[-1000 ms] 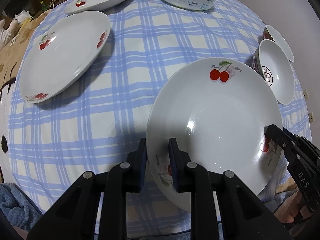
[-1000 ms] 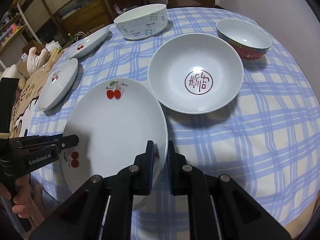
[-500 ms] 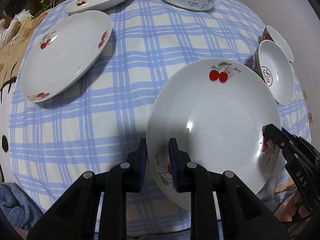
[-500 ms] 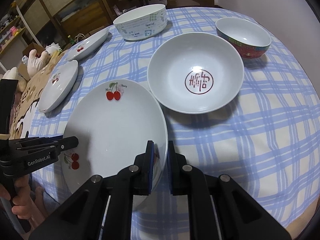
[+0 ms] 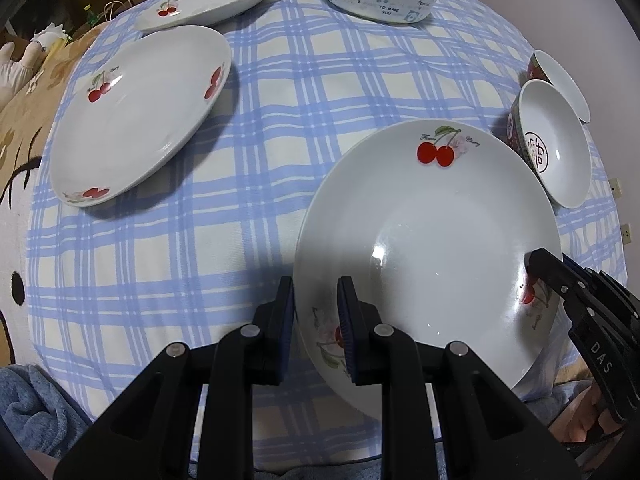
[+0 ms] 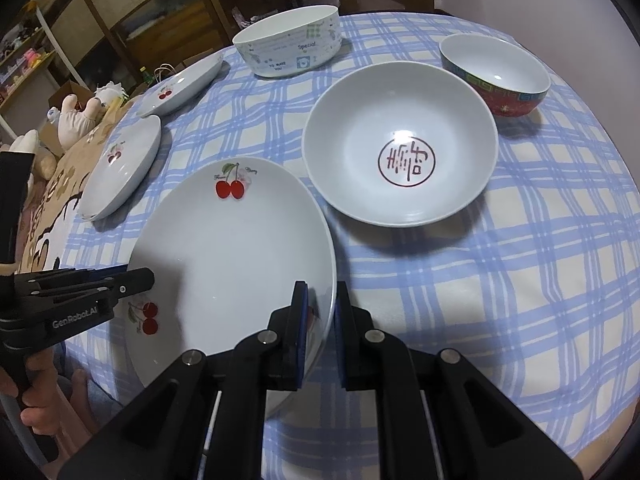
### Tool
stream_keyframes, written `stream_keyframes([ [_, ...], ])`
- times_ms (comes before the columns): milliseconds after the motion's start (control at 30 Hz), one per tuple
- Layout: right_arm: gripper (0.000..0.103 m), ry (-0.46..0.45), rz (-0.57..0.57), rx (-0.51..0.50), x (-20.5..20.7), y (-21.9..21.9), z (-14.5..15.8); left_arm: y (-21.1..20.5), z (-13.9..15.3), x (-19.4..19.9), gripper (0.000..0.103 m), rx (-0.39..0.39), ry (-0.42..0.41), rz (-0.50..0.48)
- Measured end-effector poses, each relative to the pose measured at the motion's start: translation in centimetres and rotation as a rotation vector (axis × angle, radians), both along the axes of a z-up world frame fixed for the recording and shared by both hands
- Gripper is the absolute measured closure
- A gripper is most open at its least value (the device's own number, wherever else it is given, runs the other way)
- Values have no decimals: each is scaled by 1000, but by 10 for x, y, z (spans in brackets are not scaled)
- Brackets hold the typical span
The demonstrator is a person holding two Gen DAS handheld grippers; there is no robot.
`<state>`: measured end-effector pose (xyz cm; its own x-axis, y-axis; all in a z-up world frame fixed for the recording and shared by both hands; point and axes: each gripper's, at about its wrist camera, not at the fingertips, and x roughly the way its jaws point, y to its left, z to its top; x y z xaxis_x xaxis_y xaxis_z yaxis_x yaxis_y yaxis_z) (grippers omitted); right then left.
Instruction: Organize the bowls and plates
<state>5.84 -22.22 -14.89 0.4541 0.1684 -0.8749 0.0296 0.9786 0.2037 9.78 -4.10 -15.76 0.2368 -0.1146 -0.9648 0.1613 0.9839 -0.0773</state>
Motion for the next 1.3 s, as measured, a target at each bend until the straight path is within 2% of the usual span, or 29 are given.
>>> stream_keyframes([
  [300,89,2,-11,-3,-1,-2,2,4,8,-3,81,-4,-17,10],
  [400,89,-20,-30,7,-3,-6,9,6,12,-3,81,-4,-24,0],
  [500,88,-35,-39,19,-5,-10,15,9,21,-4,80,34,-63,-8],
  [633,87,-75,-28,10,-9,-7,28,20,33,-2,73,12,-86,12],
  [700,80,-97,-14,-10,-11,-3,35,23,42,-3,72,20,-113,14],
  [767,69,-127,2,-25,-12,1,42,26,52,-2,69,-2,-132,7],
  [900,62,-173,13,-9,-8,9,56,31,76,-5,55,6,-207,6],
  [967,60,-197,28,-2,-3,15,64,33,85,-4,51,17,-235,7],
  [1067,40,-240,48,-20,4,24,77,40,98,0,38,45,-282,24],
  [1133,35,-264,55,-18,9,29,84,48,105,2,27,52,-304,41],
  [1267,12,-293,63,-11,19,33,95,66,115,11,17,83,-333,93],
  [1300,10,-307,63,-12,23,35,99,70,117,14,13,92,-337,101],
])
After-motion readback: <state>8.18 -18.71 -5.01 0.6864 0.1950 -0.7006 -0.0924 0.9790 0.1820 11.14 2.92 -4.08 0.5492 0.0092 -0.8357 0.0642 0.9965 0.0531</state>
